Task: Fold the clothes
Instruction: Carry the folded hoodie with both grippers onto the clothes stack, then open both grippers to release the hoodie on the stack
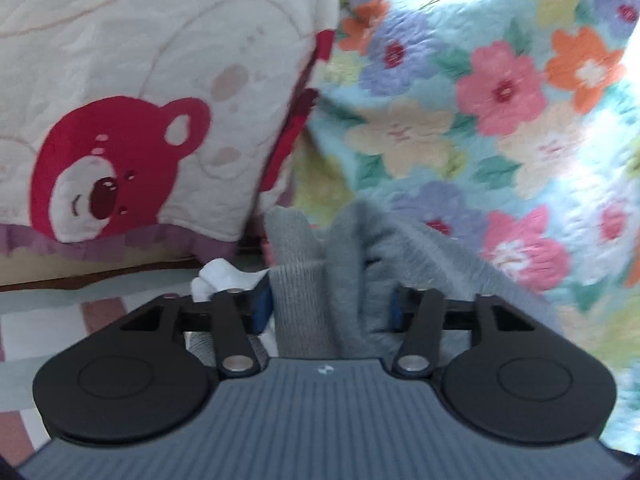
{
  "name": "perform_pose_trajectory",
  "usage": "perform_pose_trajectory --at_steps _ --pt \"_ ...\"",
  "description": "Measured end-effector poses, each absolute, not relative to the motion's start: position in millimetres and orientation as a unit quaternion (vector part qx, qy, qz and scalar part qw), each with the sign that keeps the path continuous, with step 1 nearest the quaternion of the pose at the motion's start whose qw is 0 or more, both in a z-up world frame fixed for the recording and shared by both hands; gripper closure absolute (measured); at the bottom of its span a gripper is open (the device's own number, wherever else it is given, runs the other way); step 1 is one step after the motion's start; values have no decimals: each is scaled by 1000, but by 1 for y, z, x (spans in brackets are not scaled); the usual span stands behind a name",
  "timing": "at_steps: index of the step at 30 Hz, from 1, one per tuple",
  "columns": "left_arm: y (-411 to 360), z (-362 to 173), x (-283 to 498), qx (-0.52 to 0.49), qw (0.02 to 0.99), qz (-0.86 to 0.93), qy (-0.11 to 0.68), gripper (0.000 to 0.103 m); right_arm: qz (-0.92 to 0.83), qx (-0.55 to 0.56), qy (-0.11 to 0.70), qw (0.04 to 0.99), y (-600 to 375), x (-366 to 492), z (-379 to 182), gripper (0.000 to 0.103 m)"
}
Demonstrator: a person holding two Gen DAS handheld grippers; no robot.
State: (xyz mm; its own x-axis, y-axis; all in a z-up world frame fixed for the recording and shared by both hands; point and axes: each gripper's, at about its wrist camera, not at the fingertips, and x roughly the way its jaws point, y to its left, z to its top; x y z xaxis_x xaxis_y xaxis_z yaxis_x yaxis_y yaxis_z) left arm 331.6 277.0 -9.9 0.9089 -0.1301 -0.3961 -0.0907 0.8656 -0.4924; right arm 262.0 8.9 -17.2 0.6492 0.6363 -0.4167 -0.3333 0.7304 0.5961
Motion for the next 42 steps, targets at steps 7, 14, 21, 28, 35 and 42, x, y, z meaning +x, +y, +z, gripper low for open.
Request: perform_pose_trajectory --at_steps 7,14,21,28,35,42 --pt "282 31 282 -216 973 33 77 47 235 204 268 912 -6 250 -9 43" --pt "265 42 297 -123 984 -19 131 90 238 72 189 950 -3 240 18 42" --pt "255 -11 319 -88 971 22 220 91 314 20 231 921 23 303 -8 42" --pt "285 -32 314 -185 952 21 244 91 309 54 232 921 31 293 -38 42" --pt "296 -38 302 -228 941 12 250 89 287 63 237 926 31 275 -43 42" --pt "293 -18 296 -217 938 28 271 77 295 -14 206 933 70 225 -22 40"
